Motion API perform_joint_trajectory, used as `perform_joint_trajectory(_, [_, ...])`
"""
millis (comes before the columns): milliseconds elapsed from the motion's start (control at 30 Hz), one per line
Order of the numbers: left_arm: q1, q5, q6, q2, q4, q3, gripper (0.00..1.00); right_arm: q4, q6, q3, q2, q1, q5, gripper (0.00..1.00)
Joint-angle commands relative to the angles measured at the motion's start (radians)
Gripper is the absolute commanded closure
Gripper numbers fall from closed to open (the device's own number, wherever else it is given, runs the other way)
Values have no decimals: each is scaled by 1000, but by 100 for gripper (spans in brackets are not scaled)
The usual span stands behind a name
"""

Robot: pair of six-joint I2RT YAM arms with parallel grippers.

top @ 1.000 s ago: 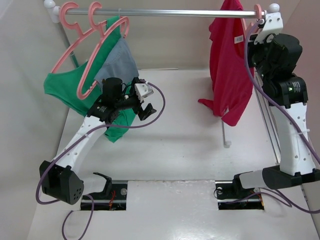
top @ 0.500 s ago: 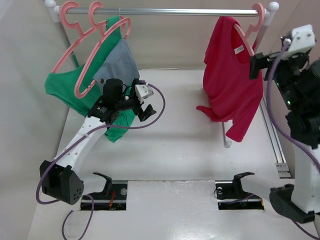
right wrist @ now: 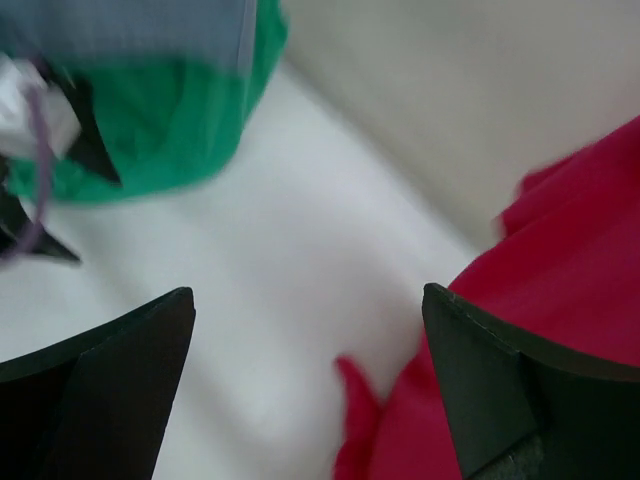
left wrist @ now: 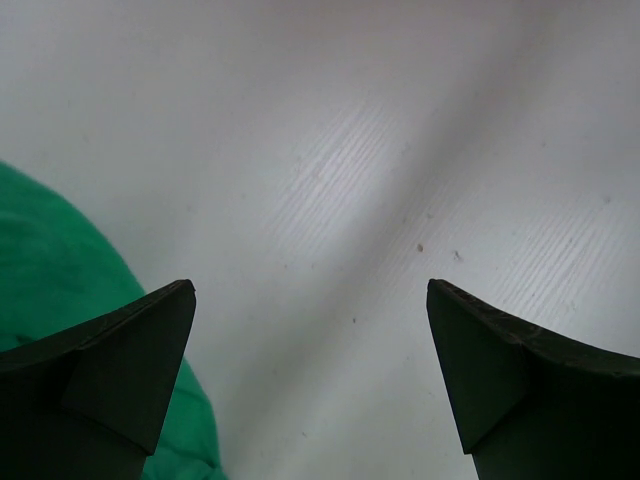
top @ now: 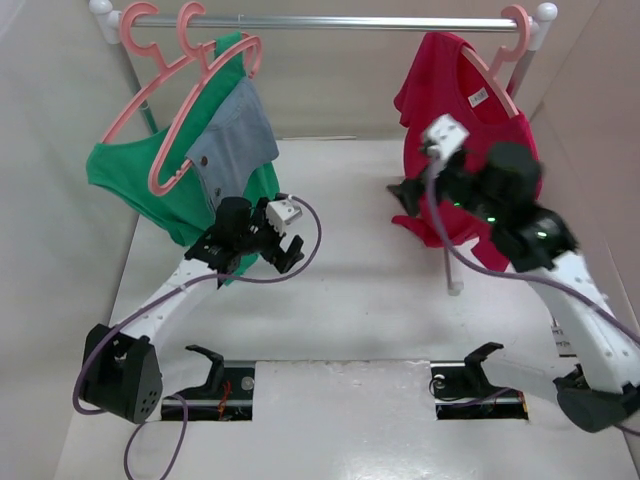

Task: Place the t-shirt on the hanger
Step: Hang the hanger with tshirt onto the clothesline

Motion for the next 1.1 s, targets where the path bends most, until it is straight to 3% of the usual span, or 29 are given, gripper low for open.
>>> perform_joint_trajectory(0, [-2, -115, -77, -81, 63, -63, 0, 79, 71, -215, 16, 45, 136, 0])
perform_joint_trajectory(167, [-2, -189, -114, -159, 95, -204, 0, 215, 226, -487, -30, 3, 293, 0])
perform_joint_trajectory(333, [-2, -250, -157, -260, 144, -291, 0, 254, 313, -651, -21, -66, 307, 0])
perform_joint_trajectory(700, [-2, -417, -205, -291, 304, -397, 0, 228, 364, -696, 87, -71, 338, 0])
perform_joint_trajectory(1067, [-2, -393, -214, -291, 378, -445, 0, 219, 386, -725, 47, -49, 350, 0])
